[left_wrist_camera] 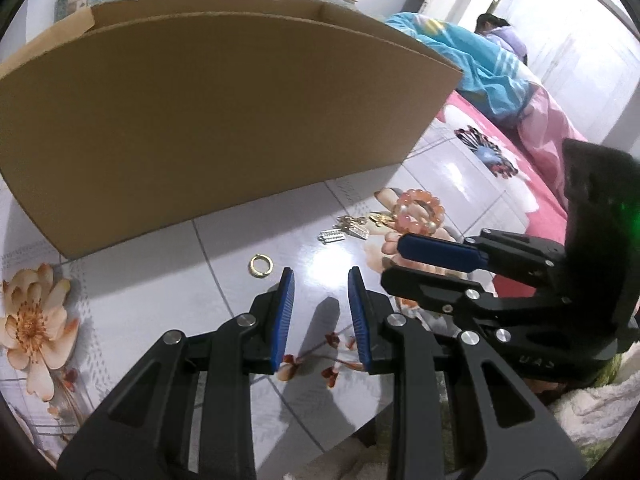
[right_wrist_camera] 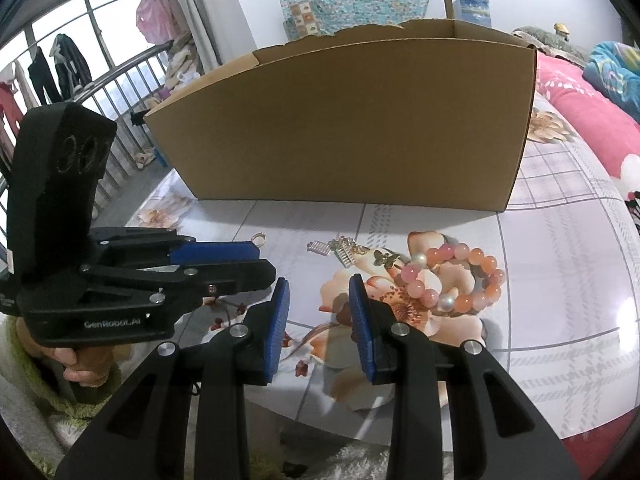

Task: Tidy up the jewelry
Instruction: 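Move the open left gripper around the small gold ring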

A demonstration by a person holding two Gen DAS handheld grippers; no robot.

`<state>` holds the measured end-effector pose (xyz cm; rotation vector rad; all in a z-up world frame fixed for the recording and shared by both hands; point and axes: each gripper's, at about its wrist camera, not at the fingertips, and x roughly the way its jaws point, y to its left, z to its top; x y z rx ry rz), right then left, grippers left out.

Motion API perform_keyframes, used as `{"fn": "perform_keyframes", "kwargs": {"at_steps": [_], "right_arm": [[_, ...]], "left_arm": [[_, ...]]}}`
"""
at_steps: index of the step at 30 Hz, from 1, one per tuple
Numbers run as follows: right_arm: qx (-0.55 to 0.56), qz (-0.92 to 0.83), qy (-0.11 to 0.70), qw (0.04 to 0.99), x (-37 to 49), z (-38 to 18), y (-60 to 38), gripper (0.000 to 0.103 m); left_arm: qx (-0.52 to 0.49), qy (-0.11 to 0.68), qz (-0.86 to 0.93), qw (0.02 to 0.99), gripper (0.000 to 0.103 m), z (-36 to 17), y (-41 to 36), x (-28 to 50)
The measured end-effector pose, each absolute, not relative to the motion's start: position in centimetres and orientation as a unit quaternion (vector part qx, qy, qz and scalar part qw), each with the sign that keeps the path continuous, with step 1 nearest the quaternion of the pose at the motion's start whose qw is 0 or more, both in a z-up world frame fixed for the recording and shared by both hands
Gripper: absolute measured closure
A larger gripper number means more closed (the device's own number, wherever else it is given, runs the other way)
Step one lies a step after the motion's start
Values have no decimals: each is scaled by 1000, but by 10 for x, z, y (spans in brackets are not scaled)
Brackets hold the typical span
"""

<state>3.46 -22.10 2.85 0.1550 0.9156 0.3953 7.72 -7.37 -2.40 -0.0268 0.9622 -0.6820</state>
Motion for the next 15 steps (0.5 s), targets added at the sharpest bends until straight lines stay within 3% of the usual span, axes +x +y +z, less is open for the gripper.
{"fn": "perform_keyframes", "kwargs": {"at_steps": [7,15], "right_arm": [[71,199,438,874,33,28,-218,72],[67,195,445,872,35,28,-216,72]], "left_arm": [[114,410,-318,848,77,-8,-75,78],[257,410,-376,791,77,-19,-81,91]]}}
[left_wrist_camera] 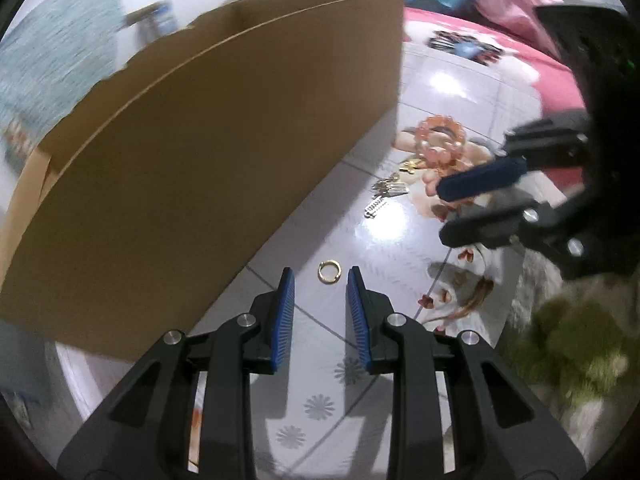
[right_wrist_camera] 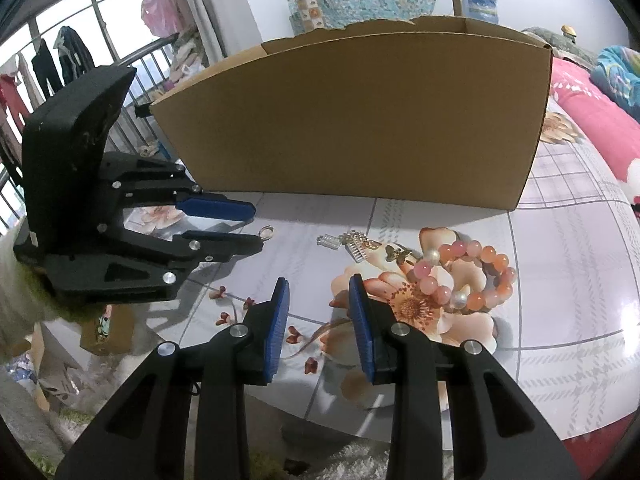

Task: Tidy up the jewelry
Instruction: 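Move the open left gripper around the small gold ring, then close the left gripper on the small gold ring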

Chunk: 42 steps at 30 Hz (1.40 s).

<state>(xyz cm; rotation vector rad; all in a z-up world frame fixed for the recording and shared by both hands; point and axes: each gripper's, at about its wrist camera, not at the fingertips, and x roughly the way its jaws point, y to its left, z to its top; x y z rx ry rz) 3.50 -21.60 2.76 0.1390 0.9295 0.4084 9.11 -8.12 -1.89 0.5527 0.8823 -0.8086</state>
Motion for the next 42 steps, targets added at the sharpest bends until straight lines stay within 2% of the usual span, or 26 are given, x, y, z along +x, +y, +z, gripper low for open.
{"fn": "perform_keyframes", "kwargs": {"at_steps": [5,11,20,25,30,34,42], "right_arm": [[70,191,448,871,37,27,-215,72],[71,189,450,870,39,26,-215,72],[78,189,446,871,39,28,-218,72],[62,196,438,875,36,31,-215,72],[36,214,434,874,39,36,-204,72],[20,211,449,868,51,34,-198,76],[9,187,466,865,66,31,-190,77]], "left_arm": [[270,416,-420,760,77,-17,-83,105],[279,411,-469,730,92,-18,-77,108],[289,391,-433,759,93,-19,-83,89],[238,408,-389,791,93,-20,-80,87],[144,425,-332,830,93,-19,-65,94],[69,439,-292,847,93,-21,-49,99],[42,439,-276,854,93,-26,-40,91]]}}
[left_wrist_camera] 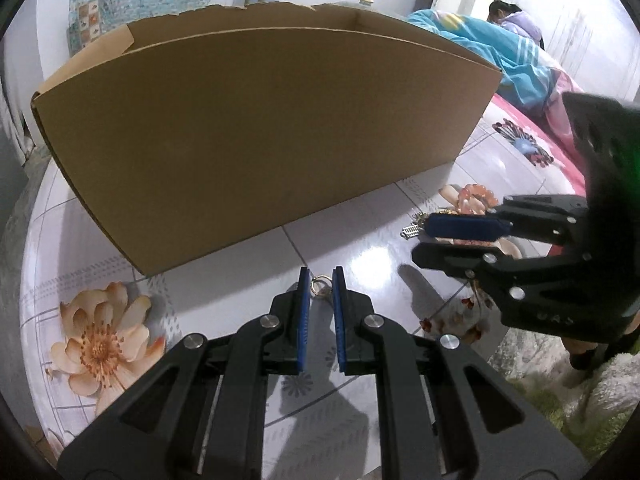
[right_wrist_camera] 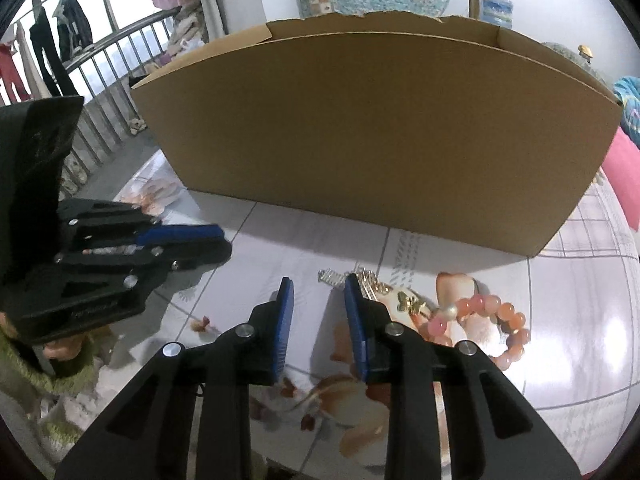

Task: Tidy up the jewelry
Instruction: 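Close the left gripper on the small gold ring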

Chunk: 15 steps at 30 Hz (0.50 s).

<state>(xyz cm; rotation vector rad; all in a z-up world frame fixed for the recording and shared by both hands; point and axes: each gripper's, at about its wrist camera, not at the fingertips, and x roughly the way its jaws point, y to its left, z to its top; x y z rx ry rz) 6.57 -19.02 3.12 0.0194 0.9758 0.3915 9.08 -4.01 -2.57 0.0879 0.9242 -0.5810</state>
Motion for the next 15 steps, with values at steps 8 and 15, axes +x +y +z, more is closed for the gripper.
{"fn": "perform_keyframes", "kwargs": {"at_steps": [8,15], "right_arm": [[-22,171,459,872,68,31,-176,77],[-35,166,457,873,69,31,-173,88]], "left_arm": [[32,438,-281,853,93,-26,-39,88],[34,436,-287,852,93,-27,-41,87]]}}
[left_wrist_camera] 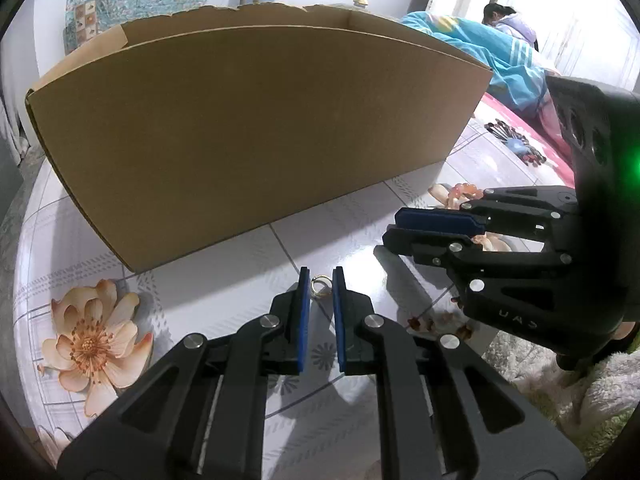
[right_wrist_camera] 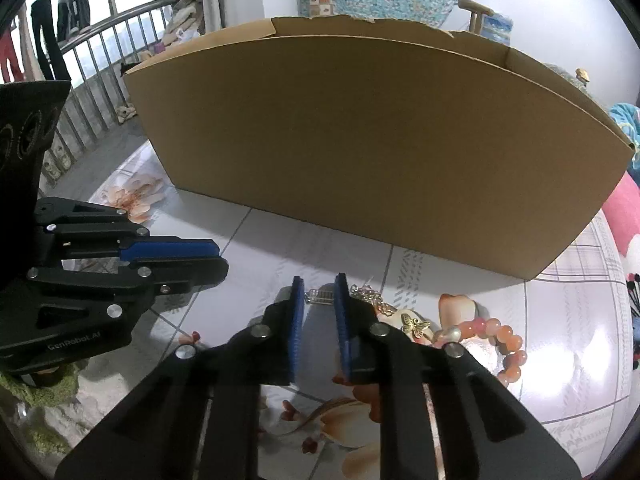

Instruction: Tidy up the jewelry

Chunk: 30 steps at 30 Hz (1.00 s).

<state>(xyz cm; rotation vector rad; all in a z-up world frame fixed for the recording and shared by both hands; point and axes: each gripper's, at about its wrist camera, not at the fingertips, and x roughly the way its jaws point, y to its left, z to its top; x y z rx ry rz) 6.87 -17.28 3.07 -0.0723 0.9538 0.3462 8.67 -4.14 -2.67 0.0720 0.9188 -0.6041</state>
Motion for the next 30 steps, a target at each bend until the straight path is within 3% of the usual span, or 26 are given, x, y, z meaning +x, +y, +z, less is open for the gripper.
{"fn": "perform_keyframes", "kwargs": {"at_steps": [6,8,30], "right_arm": [[-25,169,457,873,68,30,-175,88],[-24,171,456,873,68,31,-175,98],[-19,178,469,865,65,34,-179,96]], "left_arm": [[32,436,-287,853,93,-27,-41,86],[29,436,-286,853,93,-27,-40,86],[14,435,-279,856,93,-26,-29,87]]}}
